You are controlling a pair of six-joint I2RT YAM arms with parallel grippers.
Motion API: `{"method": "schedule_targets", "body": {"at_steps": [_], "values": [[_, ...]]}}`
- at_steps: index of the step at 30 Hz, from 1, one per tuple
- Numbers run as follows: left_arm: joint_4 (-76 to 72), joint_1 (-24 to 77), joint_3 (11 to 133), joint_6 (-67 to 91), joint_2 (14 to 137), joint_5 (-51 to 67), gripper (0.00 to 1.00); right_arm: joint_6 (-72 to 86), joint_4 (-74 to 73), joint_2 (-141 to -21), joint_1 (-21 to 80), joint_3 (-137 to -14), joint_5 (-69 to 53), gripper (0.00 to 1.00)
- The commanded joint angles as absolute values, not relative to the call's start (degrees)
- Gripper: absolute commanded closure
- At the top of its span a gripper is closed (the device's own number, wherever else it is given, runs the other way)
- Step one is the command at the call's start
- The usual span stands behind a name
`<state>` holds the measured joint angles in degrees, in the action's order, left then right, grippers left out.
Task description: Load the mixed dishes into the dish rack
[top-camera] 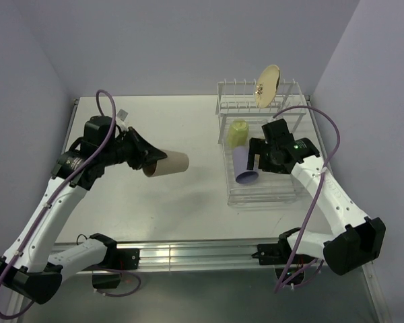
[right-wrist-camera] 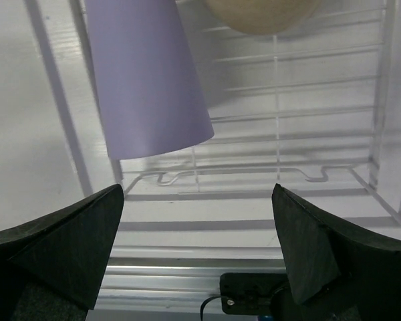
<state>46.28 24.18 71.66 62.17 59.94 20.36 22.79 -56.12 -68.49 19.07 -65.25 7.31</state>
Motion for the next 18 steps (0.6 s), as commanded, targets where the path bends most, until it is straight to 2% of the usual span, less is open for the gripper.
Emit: {"method": "schedule_targets", "body": {"at_steps": [1, 5, 8, 13, 18], "values": [[26.1, 24.2, 70.3, 71.6, 57.5, 31.3, 1.0, 21.9, -52.6, -64.6, 19.1, -68.3, 1.2, 0.01], [13.2, 24.3, 65.0, 79.1, 56.7, 35.9, 1.0, 22.4, -54.3, -65.6, 19.0, -71.6, -7.9, 0.0], [8.8, 24.4, 62.2, 82.3, 56.4, 37.6, 1.0, 22.9, -53.9, -66.4, 19.0, -72.2, -7.9, 0.01], [11.7, 25.1, 62.2, 80.5, 56.0, 37.1, 1.0, 23.1, -53.7, -70.7, 19.1, -73.4, -6.8, 0.03], [6.0, 25.9, 59.3, 84.4, 54.4, 38.8, 1.0, 23.9, -50.5, -70.2, 19.2, -74.7, -12.2, 0.04]]}}
